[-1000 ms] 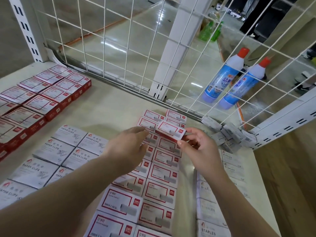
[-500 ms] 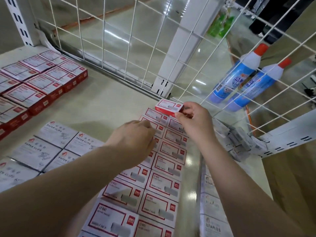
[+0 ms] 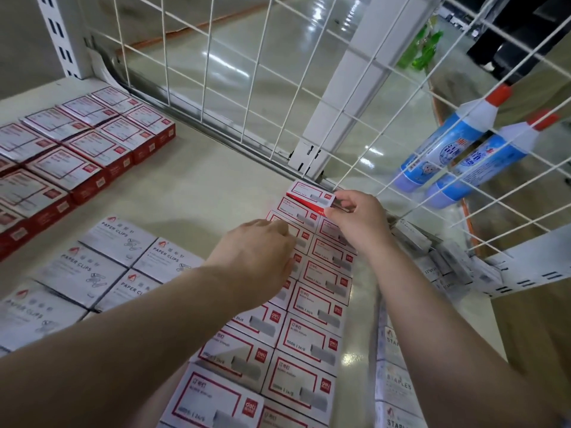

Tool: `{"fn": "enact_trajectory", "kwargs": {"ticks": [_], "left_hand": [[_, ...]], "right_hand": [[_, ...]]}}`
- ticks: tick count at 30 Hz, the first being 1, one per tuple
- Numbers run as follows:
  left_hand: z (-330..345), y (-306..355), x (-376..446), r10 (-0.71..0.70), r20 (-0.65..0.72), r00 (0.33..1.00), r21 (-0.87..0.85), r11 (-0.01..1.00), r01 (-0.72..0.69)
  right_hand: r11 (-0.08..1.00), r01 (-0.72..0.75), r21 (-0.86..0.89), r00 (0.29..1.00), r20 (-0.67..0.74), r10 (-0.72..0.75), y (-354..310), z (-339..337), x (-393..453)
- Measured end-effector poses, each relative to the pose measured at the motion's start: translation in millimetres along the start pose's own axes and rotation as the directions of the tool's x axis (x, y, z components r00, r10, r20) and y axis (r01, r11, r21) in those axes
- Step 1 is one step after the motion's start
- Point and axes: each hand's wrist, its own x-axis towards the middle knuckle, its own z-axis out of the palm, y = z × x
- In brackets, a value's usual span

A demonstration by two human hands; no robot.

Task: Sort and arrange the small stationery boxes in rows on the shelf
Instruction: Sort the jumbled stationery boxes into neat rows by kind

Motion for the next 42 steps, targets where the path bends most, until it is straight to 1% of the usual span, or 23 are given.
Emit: {"fn": "enact_trajectory", "kwargs": {"ticks": [4,11,17,26,32,35,38,40,42], "left_hand": [[1,0,-1,0.000,0.001,1.000,-0.009,1.000,0.000],[2,0,-1,0.004,-0.007,1.000,0.009,1.000,-0.004],[0,0,1,0.003,0.022,1.000,0.023,1.000,-0.004],[0,-1,1,0.006,0.027,1.000,0.038,0.999,-0.007],[0,-1,1,-0.003,0.034,0.999,0.032,0.999,0.002],[-3,-3,3,-0.008,0.040,0.999,0.003,1.000,0.008],[-6,-6,5,0.000,0.006,1.000,-0.016,1.000,0.000],[-5,-7,9,-0.004,-0.048,0.999,-0.005,1.000,0.004],[-5,-8,16,-0.040,-0.103,0.994,-0.004,0.999,0.039]], "right_hand": [[1.000,-0.021,0.008,1.000,0.015,0.021,1,1,1],[1.000,-0.016,-0.003,0.999,0.046,0.016,-1,3,3],[0.999,0.011,-0.036,0.998,0.058,-0.009,-3,3,2],[0.997,-0.031,-0.065,0.997,0.064,0.036,-3,6,4],[0.985,0.088,-0.148,0.992,0.104,-0.073,-2,7,6],[0.990,0.088,-0.114,0.995,0.059,-0.081,1,9,9],[0.998,0.050,-0.036,0.996,-0.072,-0.053,8,9,8],[0.996,0.046,-0.072,0.992,-0.118,-0.055,15,9,6],[0.992,0.039,-0.122,0.989,-0.137,-0.056,22,9,5]]}}
